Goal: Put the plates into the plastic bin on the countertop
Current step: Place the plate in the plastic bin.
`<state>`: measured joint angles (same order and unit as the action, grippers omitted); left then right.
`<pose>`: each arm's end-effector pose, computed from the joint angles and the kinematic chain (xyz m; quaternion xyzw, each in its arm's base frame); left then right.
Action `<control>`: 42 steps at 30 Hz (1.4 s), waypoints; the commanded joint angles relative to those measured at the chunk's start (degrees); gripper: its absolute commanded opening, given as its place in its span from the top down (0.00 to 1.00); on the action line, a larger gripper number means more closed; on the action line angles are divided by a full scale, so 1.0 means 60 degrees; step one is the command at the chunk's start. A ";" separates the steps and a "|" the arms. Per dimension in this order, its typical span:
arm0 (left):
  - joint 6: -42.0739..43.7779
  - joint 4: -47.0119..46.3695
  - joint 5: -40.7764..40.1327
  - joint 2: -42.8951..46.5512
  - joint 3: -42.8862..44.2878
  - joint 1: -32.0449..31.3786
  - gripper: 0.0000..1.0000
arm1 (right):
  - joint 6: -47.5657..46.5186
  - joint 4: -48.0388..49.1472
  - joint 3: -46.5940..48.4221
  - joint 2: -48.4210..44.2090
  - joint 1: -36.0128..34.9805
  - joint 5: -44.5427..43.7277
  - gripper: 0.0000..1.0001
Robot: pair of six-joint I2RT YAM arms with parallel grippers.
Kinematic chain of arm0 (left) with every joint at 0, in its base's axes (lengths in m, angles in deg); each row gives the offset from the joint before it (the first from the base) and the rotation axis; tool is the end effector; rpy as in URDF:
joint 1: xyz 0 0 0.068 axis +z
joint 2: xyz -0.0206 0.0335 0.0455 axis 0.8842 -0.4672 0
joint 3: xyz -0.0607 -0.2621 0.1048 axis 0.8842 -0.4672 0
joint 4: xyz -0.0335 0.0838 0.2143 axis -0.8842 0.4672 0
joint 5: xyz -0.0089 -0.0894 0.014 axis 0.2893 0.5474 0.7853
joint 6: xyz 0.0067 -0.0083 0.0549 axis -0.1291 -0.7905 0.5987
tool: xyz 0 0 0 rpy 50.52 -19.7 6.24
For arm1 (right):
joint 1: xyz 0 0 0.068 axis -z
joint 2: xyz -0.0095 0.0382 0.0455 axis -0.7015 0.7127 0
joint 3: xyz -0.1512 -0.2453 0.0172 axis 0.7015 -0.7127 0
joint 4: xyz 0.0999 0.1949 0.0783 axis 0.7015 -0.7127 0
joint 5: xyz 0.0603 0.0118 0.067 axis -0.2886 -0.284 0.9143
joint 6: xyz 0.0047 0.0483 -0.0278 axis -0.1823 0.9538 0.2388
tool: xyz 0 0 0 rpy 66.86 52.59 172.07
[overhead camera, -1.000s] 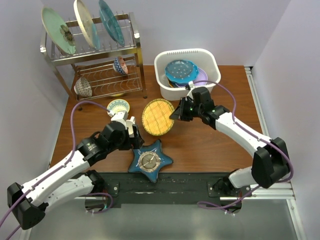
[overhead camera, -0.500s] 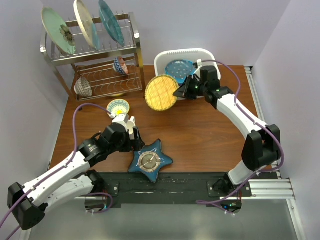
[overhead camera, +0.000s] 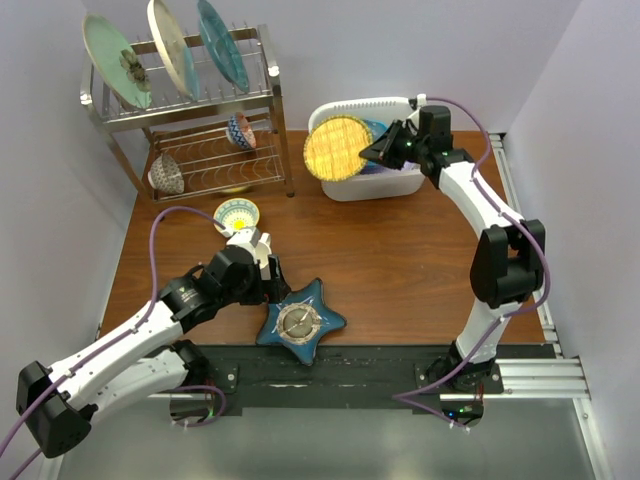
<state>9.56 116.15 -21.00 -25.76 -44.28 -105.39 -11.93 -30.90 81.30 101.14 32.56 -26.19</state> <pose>0.0997 -0.0880 0.2605 -0.0285 0.9204 -0.2310 0.3140 0.3970 0.1026 0.3390 0.0995 0.8307 0.4150 0.3574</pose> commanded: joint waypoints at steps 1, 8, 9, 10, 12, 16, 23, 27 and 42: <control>0.0025 -0.0379 0.0026 -0.0004 0.0030 -0.0044 0.00 | 0.0691 0.1158 0.1090 0.0294 0.0342 0.0659 1.00; 0.0010 -0.0335 -0.0004 0.0040 -0.0013 -0.0029 0.00 | 0.1364 0.1554 0.1765 0.1451 0.0840 0.0821 1.00; -0.0019 -0.0335 -0.0004 0.0069 -0.0028 -0.0029 0.00 | 0.1452 0.1686 0.1751 0.1525 0.0855 0.0864 1.00; -0.0033 -0.0320 -0.0033 0.0084 -0.0043 -0.0029 0.00 | 0.1526 0.1890 0.1736 0.1613 0.0914 0.0865 1.00; -0.0121 -0.0262 -0.0121 0.0113 -0.0028 -0.0029 0.00 | 0.1570 0.1950 0.1751 0.1803 0.0958 0.0763 1.00; -0.0136 -0.0262 -0.0150 0.0157 0.0059 -0.0044 0.00 | 0.1775 0.2287 0.1824 0.2053 0.1089 0.0748 1.00; -0.0063 -0.0203 -0.0194 0.0011 0.0162 -0.0029 0.00 | 0.1951 0.2258 0.2307 0.2492 0.1280 0.0689 1.00; -0.0034 -0.0203 -0.0194 -0.0018 0.0148 -0.0029 0.00 | 0.2039 0.2273 0.2498 0.2712 0.1383 0.0704 1.00; -0.0092 -0.0086 -0.0282 0.0055 0.0119 -0.0029 0.00 | 0.2157 0.2376 0.2951 0.3562 0.1529 0.0850 1.00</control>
<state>9.34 116.30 -21.63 -25.85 -44.26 -105.39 0.11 -20.58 95.11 122.96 41.58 -23.02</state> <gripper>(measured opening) 0.996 0.081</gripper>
